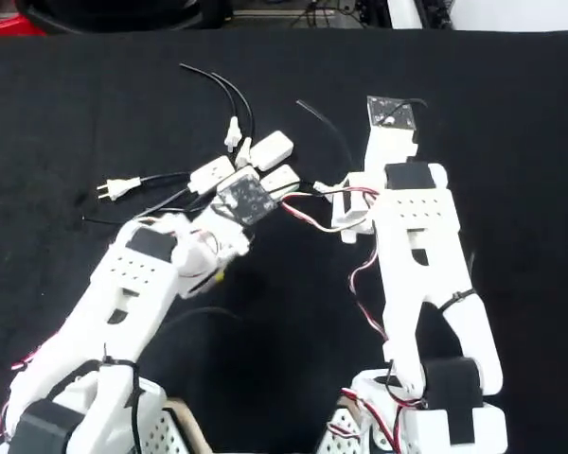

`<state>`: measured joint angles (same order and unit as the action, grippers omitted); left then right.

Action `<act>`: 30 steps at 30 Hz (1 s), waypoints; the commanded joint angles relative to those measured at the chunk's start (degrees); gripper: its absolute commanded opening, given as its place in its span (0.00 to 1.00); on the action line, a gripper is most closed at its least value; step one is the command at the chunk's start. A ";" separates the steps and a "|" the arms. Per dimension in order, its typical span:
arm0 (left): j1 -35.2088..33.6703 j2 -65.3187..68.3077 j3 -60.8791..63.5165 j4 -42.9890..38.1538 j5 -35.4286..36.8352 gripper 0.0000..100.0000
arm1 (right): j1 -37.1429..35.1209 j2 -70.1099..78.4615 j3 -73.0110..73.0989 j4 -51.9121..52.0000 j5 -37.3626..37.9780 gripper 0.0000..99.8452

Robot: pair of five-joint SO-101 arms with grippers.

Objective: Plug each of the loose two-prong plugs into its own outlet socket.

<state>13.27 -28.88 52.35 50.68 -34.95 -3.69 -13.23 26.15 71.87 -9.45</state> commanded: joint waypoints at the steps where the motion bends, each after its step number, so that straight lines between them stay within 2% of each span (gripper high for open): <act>1: 1.01 0.00 5.49 -10.73 0.53 0.13 | 0.70 -0.31 -3.56 0.35 -0.35 0.01; 8: 2.59 -0.18 9.10 -12.40 0.53 0.27 | 0.70 -0.57 -3.56 0.44 -0.35 0.01; 13: 1.01 -0.70 5.93 -6.24 0.62 0.42 | 0.44 -0.57 -3.56 0.44 -0.35 0.01; 16: -1.45 -1.41 2.42 -1.67 0.62 0.41 | 0.26 -0.66 -3.56 0.53 1.49 0.01; 19: -6.46 -5.98 -1.10 4.22 1.76 0.36 | -2.46 -1.19 -3.56 1.85 4.84 0.01; 22: -13.05 -14.59 -1.98 9.32 4.57 0.32 | -8.26 -4.00 -2.07 1.67 8.00 0.01; 25: -20.70 -24.44 1.45 10.64 7.47 0.32 | -16.26 -8.22 1.19 0.00 8.44 0.01; 30: -32.04 -37.27 12.53 8.09 10.02 0.32 | -28.66 -12.18 13.67 -14.42 8.53 0.01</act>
<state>-13.27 -59.38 60.35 60.44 -26.59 -26.20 -22.55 34.51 66.33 -1.27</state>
